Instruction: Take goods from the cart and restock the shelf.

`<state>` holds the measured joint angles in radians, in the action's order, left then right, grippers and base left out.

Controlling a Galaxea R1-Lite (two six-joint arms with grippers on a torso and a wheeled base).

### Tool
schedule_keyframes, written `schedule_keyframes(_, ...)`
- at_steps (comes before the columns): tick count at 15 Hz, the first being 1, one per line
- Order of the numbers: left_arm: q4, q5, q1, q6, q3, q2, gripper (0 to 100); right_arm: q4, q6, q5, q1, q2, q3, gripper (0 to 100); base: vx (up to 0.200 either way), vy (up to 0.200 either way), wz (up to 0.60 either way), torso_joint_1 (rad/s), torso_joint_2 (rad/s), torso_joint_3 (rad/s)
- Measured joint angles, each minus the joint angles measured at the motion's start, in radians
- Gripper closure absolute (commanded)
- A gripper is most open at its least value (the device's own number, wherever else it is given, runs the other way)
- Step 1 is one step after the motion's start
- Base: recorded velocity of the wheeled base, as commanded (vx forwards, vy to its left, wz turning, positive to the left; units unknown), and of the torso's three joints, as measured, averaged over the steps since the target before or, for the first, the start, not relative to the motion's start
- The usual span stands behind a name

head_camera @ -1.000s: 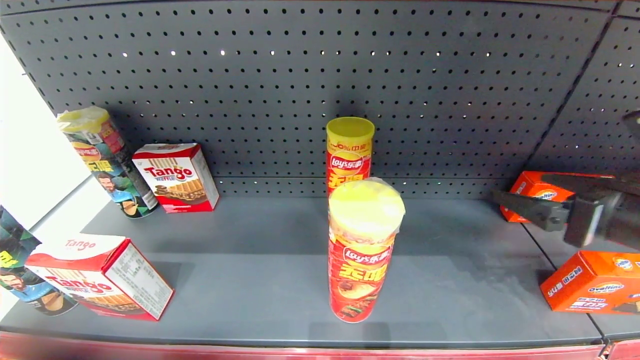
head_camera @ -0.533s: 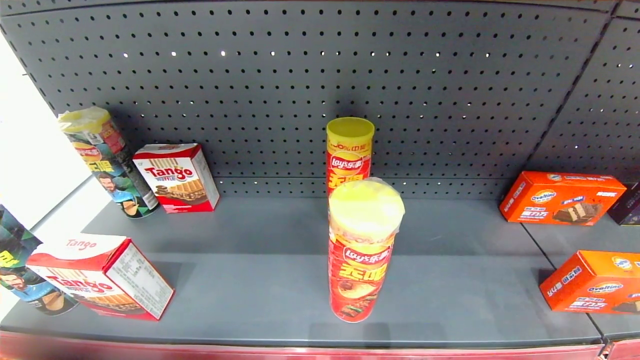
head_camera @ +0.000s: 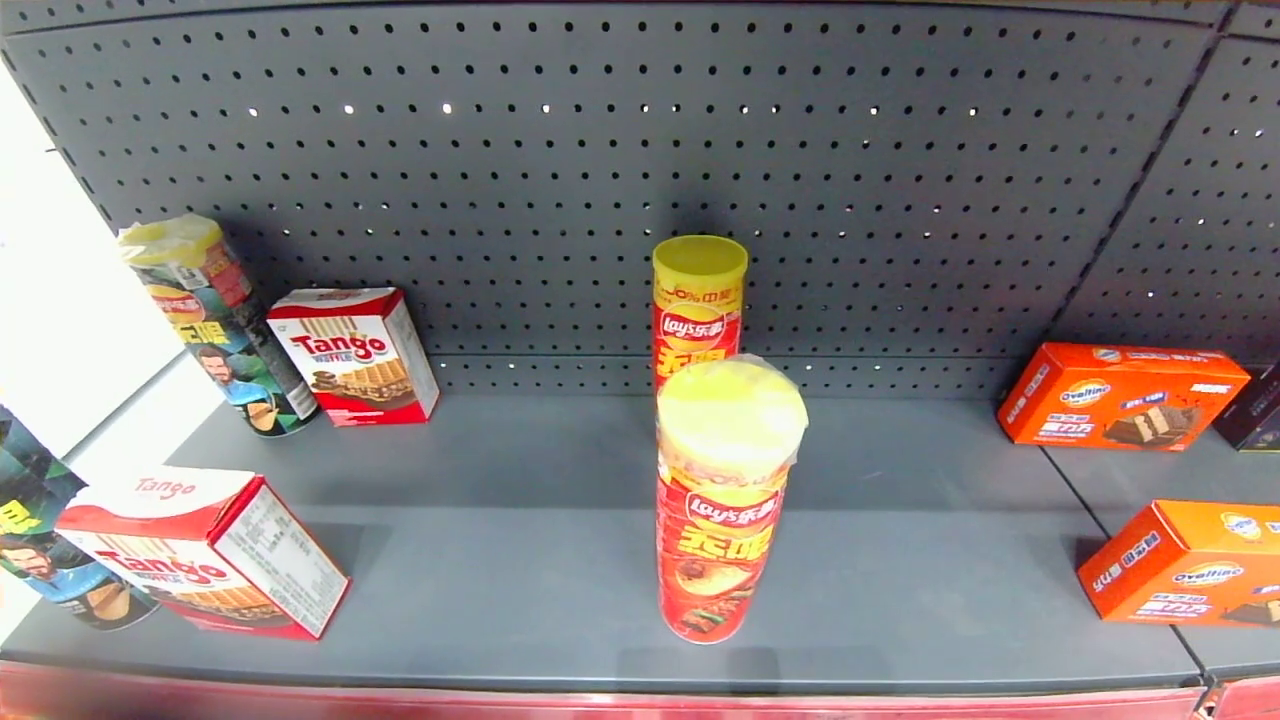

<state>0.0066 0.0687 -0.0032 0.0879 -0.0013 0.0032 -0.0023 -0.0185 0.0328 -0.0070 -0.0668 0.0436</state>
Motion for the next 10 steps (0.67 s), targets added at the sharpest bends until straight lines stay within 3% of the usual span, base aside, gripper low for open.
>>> schedule_keyframes(10, -0.003, -0.008, 0.0, -0.01, 0.001, 0.0, 0, 0.002, 0.004, -0.016, -0.007, 0.069, -0.043, 0, 0.0, 0.0, 0.0, 0.0, 0.0, 0.0)
